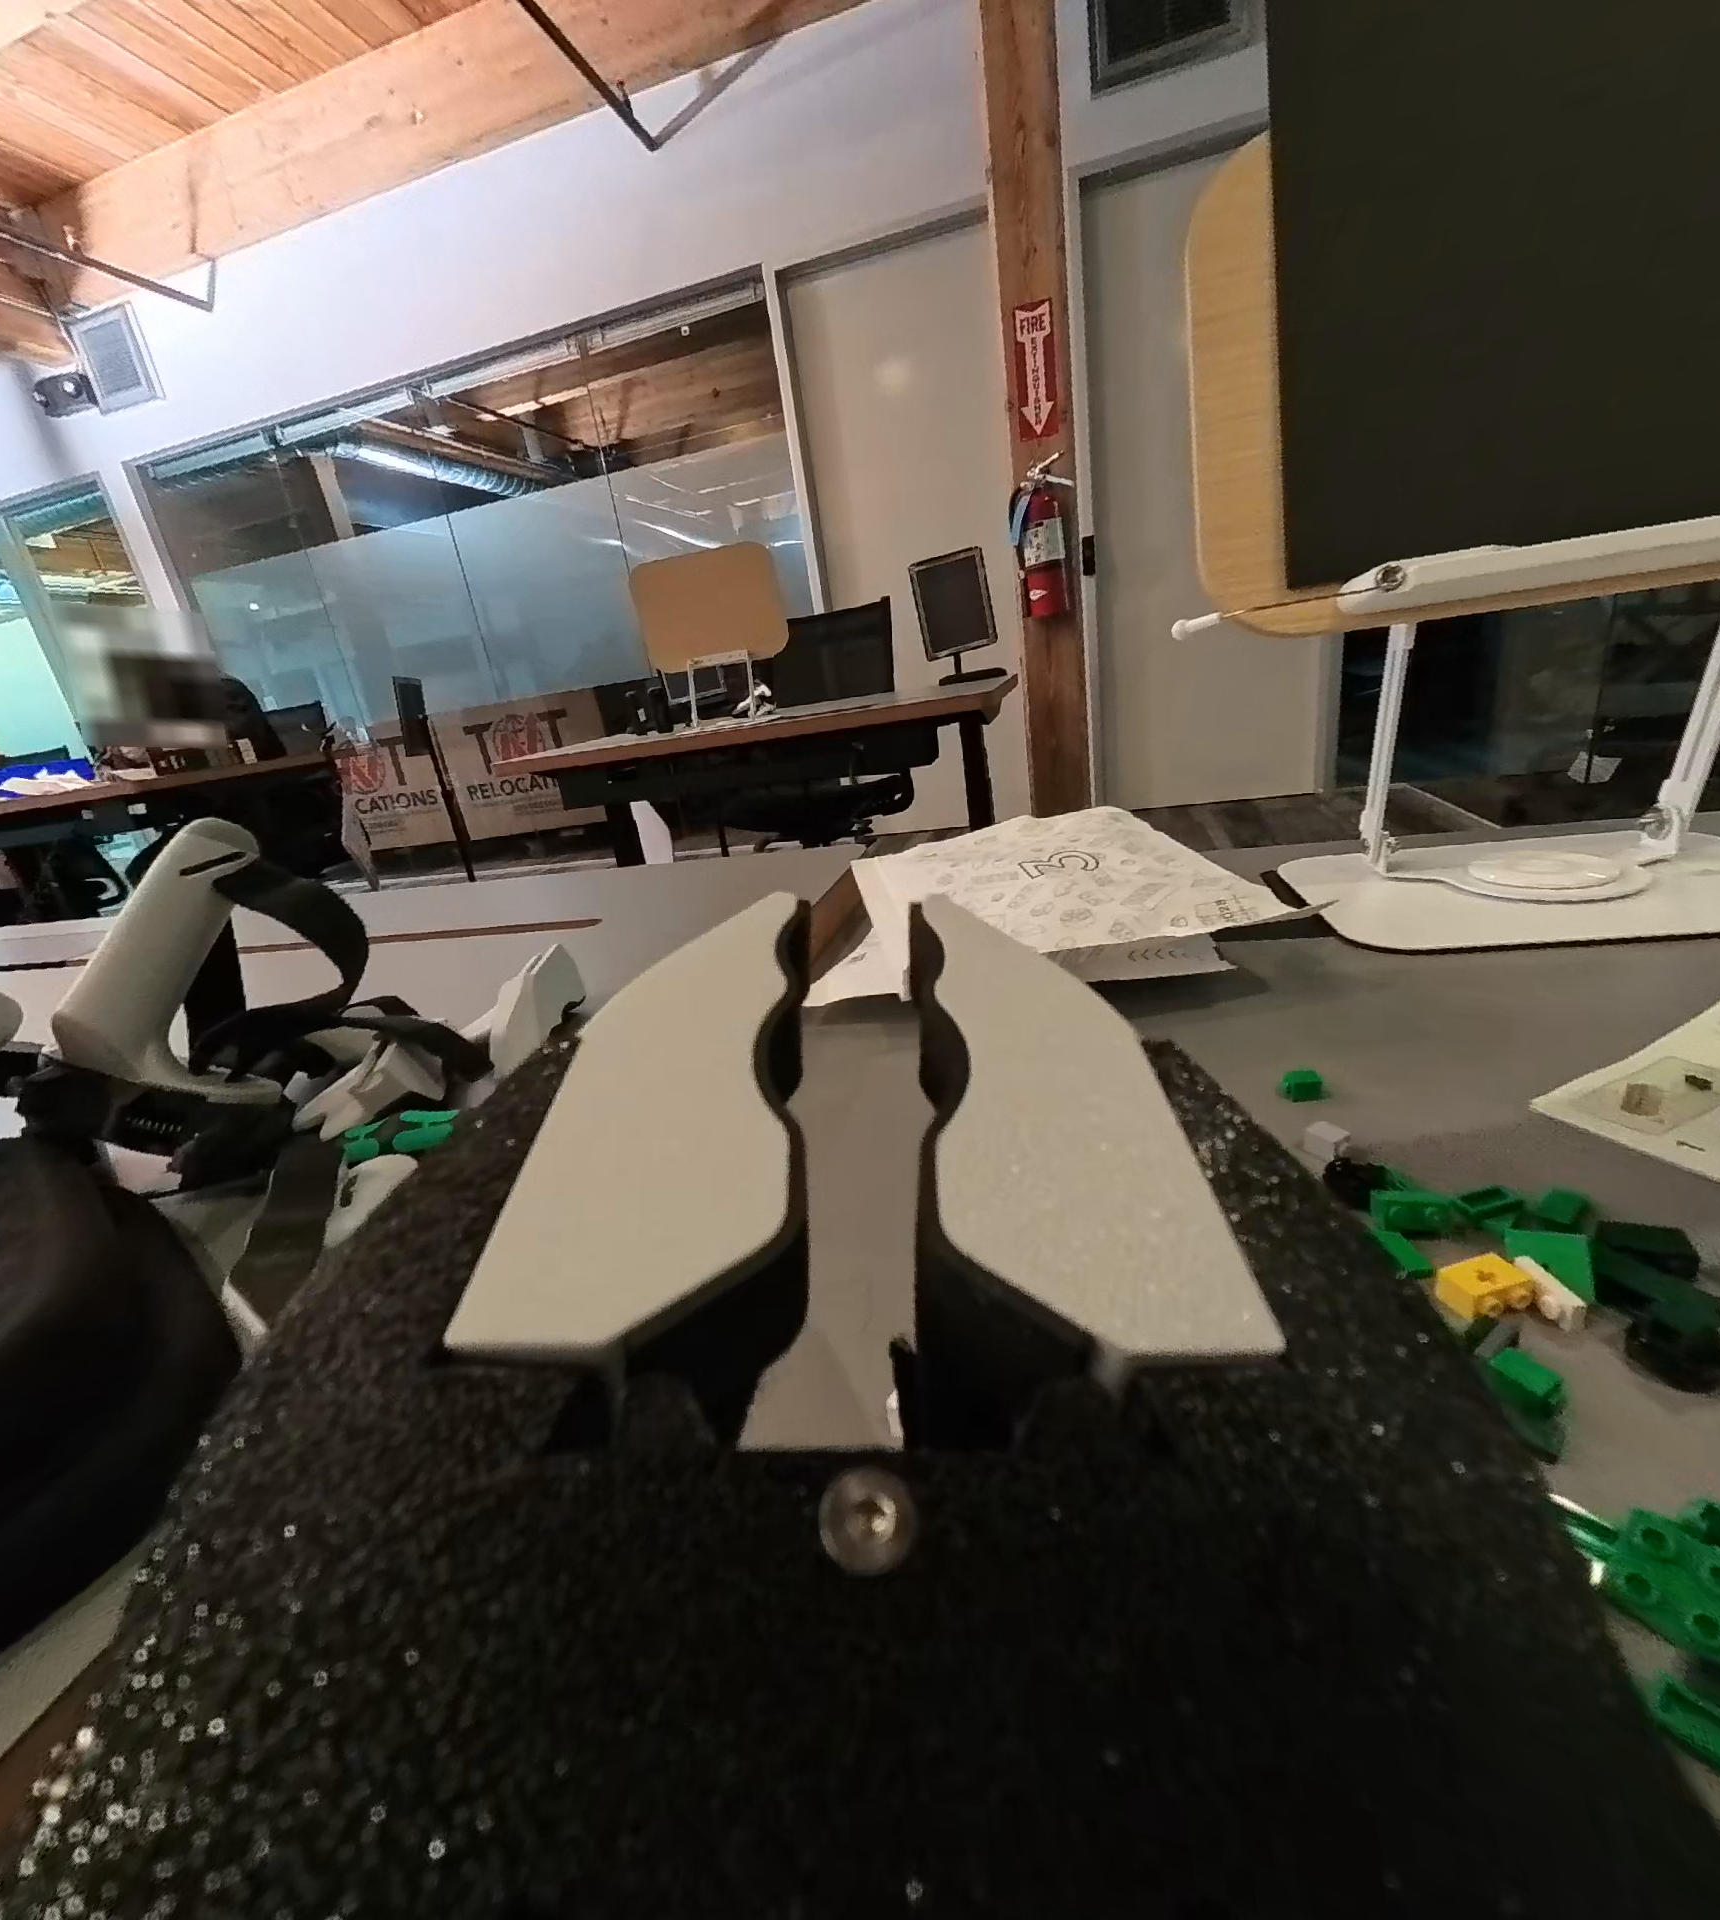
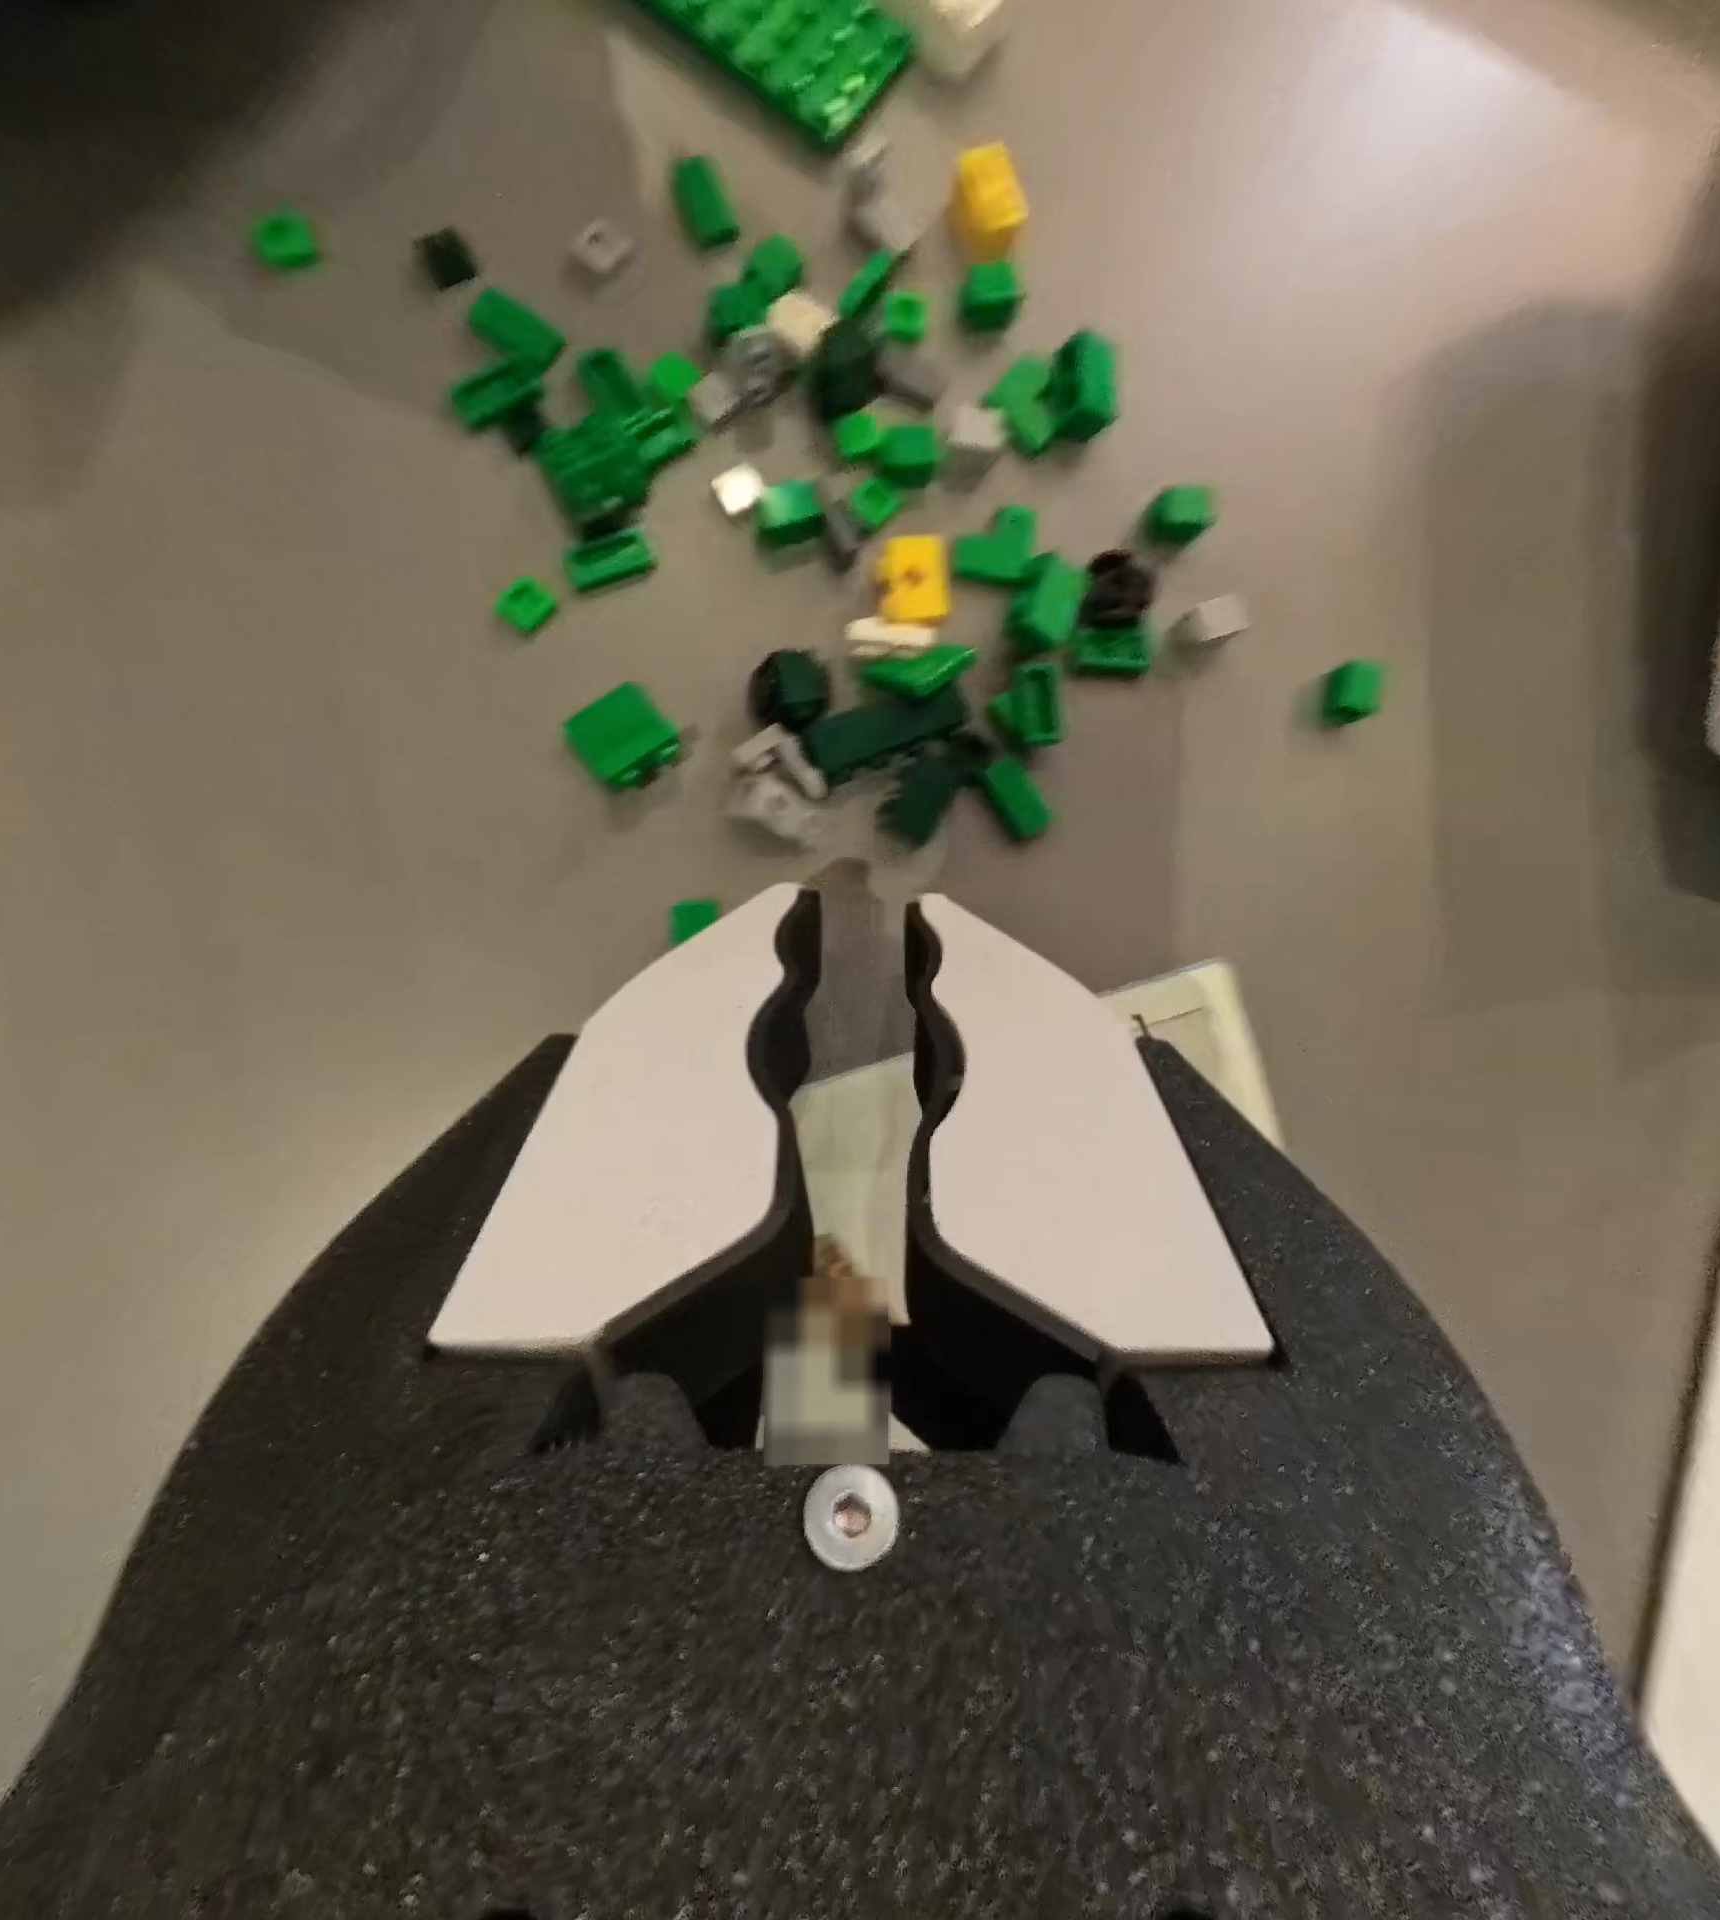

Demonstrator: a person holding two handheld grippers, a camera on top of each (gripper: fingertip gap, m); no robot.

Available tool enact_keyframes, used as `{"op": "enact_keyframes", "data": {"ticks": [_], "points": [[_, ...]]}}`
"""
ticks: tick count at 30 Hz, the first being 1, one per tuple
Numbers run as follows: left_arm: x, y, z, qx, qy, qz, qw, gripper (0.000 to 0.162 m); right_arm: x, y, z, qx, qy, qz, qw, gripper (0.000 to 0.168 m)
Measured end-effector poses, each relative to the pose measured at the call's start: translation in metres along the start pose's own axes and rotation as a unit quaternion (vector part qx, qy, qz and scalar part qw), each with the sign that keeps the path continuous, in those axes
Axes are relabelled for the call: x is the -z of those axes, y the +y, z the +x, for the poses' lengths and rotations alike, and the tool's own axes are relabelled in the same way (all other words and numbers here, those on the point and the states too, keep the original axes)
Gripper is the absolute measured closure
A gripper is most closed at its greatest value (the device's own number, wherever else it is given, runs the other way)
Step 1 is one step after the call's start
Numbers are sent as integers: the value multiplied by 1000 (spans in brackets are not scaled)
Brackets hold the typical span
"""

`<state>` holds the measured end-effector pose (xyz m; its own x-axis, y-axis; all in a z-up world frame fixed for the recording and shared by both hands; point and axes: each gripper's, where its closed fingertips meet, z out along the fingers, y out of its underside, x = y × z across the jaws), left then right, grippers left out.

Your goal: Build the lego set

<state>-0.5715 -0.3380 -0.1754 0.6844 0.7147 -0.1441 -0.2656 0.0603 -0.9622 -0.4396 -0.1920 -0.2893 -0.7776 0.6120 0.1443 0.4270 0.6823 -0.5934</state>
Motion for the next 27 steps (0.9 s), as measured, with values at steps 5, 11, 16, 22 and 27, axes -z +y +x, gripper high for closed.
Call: {"op": "enact_keyframes", "data": {"ticks": [5,11,16,22,27], "points": [[0,0,1,-5,2,0,1000,145,-13,-14,27,22,0,-11,1000,155],[0,-1,0,-1,0,2,1000,145,-28,-25,35,60,-31,-26,997,157],[0,-1,0,-1,1,2,1000,145,-35,-21,36,63,-53,-51,995,158],[1,-2,-1,2,-1,4,1000,145,-30,-22,37,40,-57,-31,997,168],[0,-2,1,4,3,4,1000,145,-19,-19,39,21,-44,-6,999,168]]}}
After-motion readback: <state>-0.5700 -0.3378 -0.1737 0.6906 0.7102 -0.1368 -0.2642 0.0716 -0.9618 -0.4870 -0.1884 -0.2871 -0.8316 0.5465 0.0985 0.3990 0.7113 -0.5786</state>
